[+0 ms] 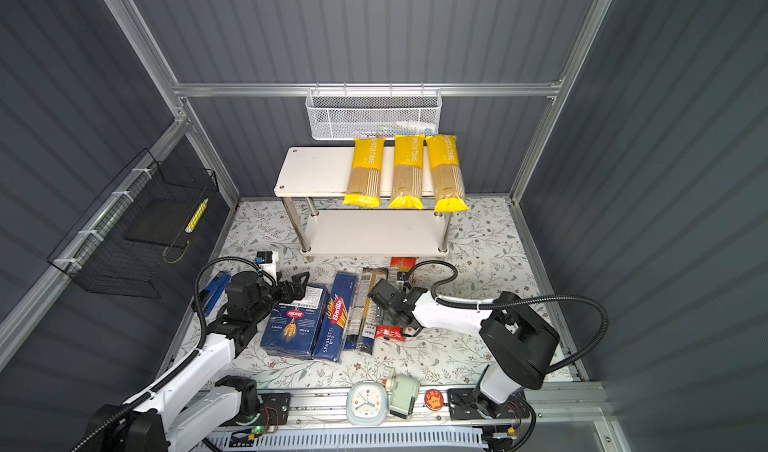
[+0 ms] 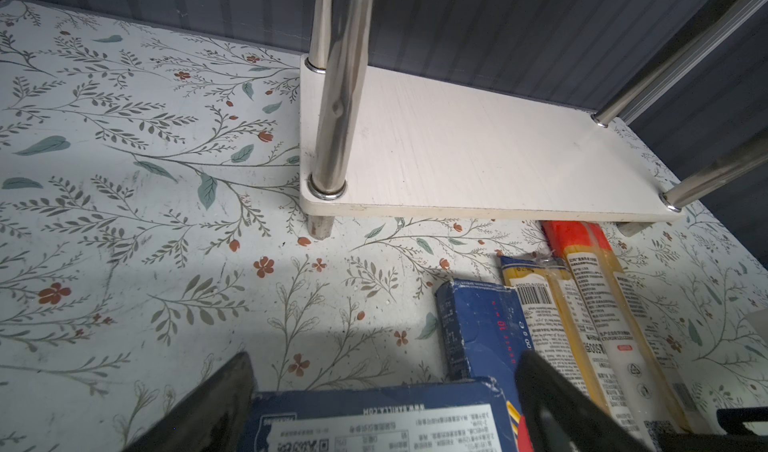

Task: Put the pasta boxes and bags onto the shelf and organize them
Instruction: 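Lower the open right gripper over the red-ended spaghetti pack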

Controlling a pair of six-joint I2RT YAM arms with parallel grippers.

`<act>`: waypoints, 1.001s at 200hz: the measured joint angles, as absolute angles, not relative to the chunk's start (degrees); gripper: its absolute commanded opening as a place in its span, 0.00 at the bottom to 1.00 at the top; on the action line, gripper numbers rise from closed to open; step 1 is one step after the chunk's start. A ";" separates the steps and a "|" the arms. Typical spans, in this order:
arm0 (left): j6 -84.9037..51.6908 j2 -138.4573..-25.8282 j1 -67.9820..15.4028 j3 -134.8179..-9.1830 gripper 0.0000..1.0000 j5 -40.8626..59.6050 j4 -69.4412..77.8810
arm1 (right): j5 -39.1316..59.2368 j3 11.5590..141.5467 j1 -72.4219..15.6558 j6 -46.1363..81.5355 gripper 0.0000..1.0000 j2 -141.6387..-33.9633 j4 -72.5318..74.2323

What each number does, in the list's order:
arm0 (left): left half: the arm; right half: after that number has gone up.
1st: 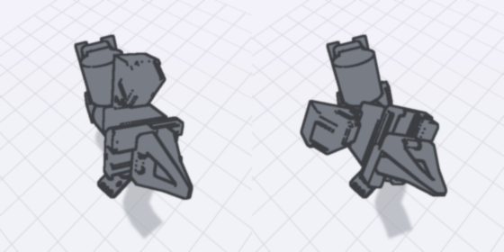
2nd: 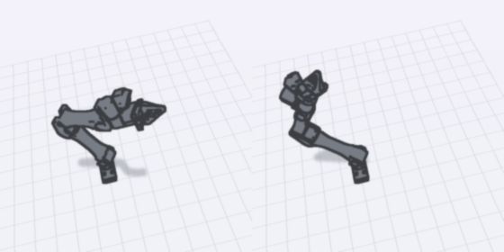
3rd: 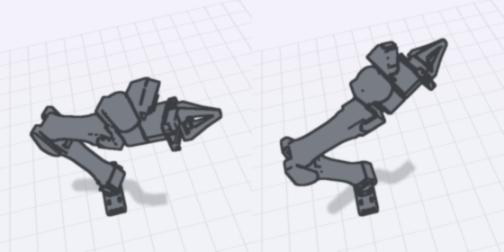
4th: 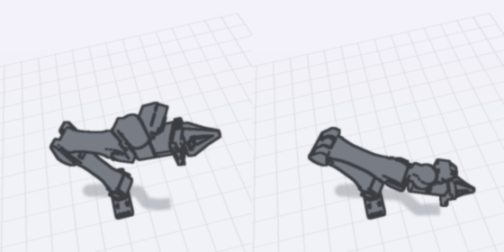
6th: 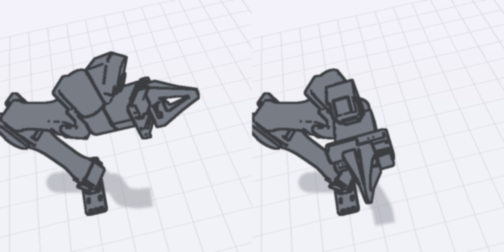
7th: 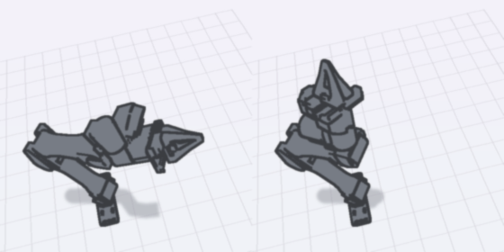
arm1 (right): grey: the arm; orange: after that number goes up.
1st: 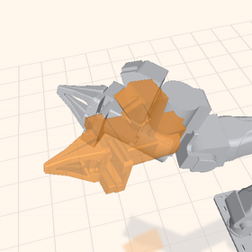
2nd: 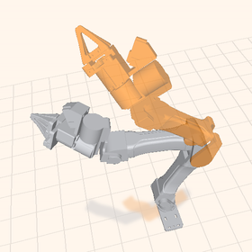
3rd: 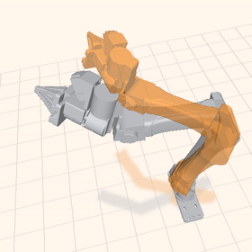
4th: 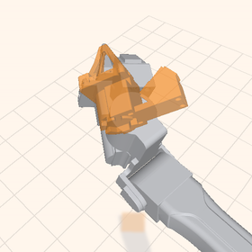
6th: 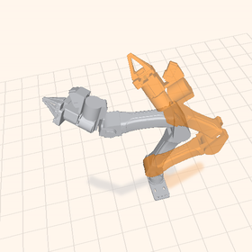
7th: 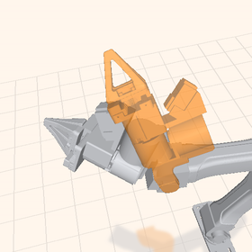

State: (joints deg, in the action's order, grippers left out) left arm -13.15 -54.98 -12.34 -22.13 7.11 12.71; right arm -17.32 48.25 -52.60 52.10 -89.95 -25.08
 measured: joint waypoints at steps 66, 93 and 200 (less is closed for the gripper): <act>-13.15 -54.98 -12.34 -22.11 0.99 7.09 12.93 | -17.37 38.50 -52.60 54.54 0.99 -80.05 -25.17; -13.15 -54.98 -12.34 -22.13 0.99 7.11 12.93 | -16.27 35.11 -52.60 53.52 0.99 -74.11 -25.98; -13.19 -53.54 -12.34 -22.13 0.99 8.08 12.86 | -17.65 45.43 -52.60 45.30 0.99 -74.28 -31.07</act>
